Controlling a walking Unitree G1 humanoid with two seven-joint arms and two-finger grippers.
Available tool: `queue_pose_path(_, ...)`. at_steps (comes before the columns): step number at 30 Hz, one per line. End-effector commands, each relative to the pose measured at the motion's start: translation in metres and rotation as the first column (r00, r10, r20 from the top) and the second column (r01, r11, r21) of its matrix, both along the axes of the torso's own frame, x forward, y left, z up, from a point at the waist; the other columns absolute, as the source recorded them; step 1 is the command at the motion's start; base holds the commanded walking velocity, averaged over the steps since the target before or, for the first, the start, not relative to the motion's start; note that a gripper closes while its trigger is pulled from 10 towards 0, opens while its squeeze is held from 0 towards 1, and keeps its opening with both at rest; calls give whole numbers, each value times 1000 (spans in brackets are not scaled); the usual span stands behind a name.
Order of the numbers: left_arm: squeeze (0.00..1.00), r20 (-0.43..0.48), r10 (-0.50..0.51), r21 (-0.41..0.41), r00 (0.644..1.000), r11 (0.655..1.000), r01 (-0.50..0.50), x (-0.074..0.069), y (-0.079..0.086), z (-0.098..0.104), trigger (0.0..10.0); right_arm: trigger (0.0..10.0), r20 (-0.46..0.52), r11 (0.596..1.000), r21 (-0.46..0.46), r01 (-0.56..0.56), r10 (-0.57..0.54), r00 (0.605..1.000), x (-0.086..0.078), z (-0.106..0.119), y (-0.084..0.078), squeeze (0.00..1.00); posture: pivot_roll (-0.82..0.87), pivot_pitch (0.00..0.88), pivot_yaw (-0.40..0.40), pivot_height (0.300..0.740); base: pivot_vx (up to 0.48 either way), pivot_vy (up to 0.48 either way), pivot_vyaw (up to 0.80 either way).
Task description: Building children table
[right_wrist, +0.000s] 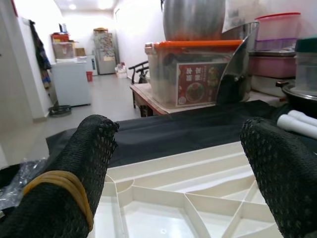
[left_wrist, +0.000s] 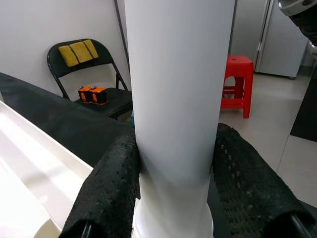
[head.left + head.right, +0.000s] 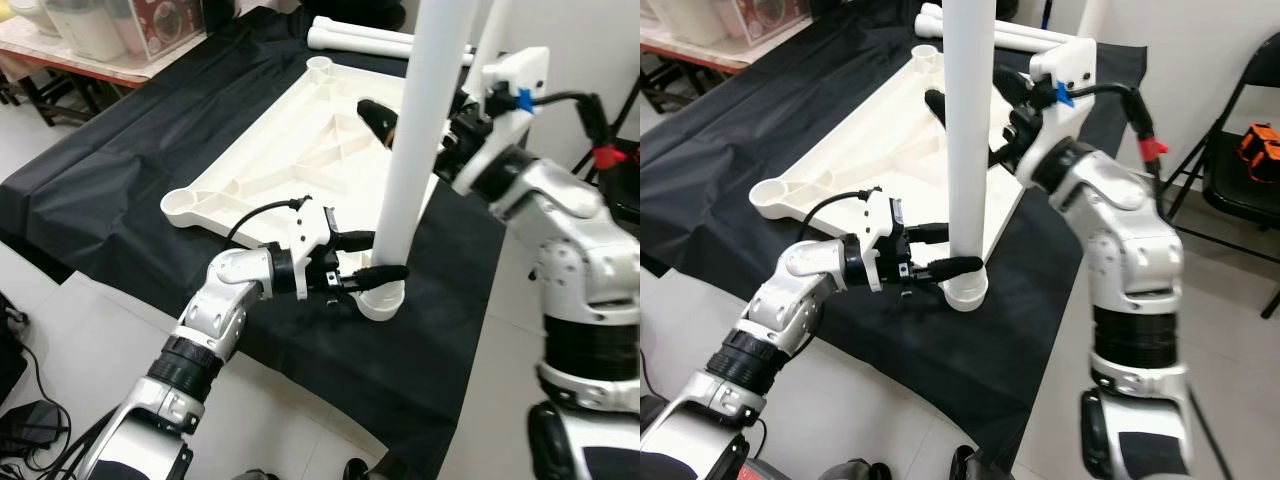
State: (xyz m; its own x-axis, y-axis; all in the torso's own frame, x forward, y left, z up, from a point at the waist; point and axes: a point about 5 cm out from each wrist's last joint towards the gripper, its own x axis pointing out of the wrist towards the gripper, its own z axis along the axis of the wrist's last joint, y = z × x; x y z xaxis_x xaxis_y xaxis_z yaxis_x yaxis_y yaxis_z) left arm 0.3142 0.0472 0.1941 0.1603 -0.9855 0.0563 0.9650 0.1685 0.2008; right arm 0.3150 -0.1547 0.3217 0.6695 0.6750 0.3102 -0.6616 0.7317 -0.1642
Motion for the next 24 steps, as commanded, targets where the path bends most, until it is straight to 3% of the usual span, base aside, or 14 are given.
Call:
queue_pose_path(1, 0, -63, -14, 35, 998, 999, 16, -5, -5, -16, 6510, 10000, 12, 997, 6, -82, 82, 997, -5, 3, 8, 0, -73, 178, 1, 740, 0, 0, 0)
queue_pose_path(3, 0, -66, -16, 31, 998, 999, 18, -6, -7, -17, 6627, 10000, 19, 998, 46, -53, 52, 998, -2, 9, 1, 0, -74, 179, -1, 740, 0, 0, 0)
queue_pose_path(4, 0, -68, -17, 24, 998, 1000, 19, -7, -8, -18, 6941, 10000, 31, 993, 111, -30, 27, 999, -1, 17, -7, 0, -76, 176, -1, 740, 0, 0, 0)
queue_pose_path(5, 0, -70, -18, 18, 997, 1000, 19, -8, -10, -19, 7098, 10000, 40, 983, 179, -47, 40, 998, -3, 25, -13, 0, -79, 176, -1, 740, 0, 0, 0)
queue_pose_path(8, 0, -73, -18, 9, 997, 1000, 18, -10, -12, -19, 7529, 10000, 58, 965, 238, -112, 101, 993, -9, 33, -15, 0, -79, 172, 0, 740, 0, 0, 0)
queue_pose_path(9, 0, -75, -20, 5, 997, 1000, 21, -11, -13, -19, 9765, 10000, 73, 952, 241, -187, 175, 982, -17, 35, -12, 0, -77, 170, 1, 740, 0, 0, 0)
queue_pose_path(11, 0, -75, -22, 3, 997, 1000, 22, -12, -13, -19, 9961, 10000, 82, 940, 233, -250, 237, 968, -23, 36, -9, 0, -77, 170, 1, 740, 0, 0, 0)
queue_pose_path(15, 0, -68, -5, -2, 998, 1000, 4, -12, -16, -18, 10000, 10000, 86, 864, 167, -475, 467, 880, -47, 31, 0, 0, -75, 162, 3, 740, 0, 0, 0)
queue_pose_path(18, 0, -60, 17, -10, 998, 1000, -18, -10, -16, -16, 10000, 10000, 83, 820, 175, -545, 540, 838, -53, 29, -4, 0, -75, 161, 0, 740, 0, 0, 0)
queue_pose_path(21, 0, -57, 37, -24, 998, 999, -38, -8, -16, -13, 10000, 10000, 83, 799, 188, -572, 567, 819, -57, 28, -10, 0, -73, 162, 0, 740, 0, 0, 0)
queue_pose_path(23, 0, -52, 48, -27, 997, 998, -50, -8, -15, -13, 10000, 10000, 84, 786, 212, -581, 578, 812, -58, 28, -18, 0, -74, 162, -2, 740, 0, 0, 0)
queue_pose_path(24, 0, -50, 51, -26, 997, 998, -52, -8, -15, -12, 10000, 10000, 110, 767, 267, -583, 577, 810, -58, 31, -27, 0, -75, 163, -2, 740, 0, 0, 0)
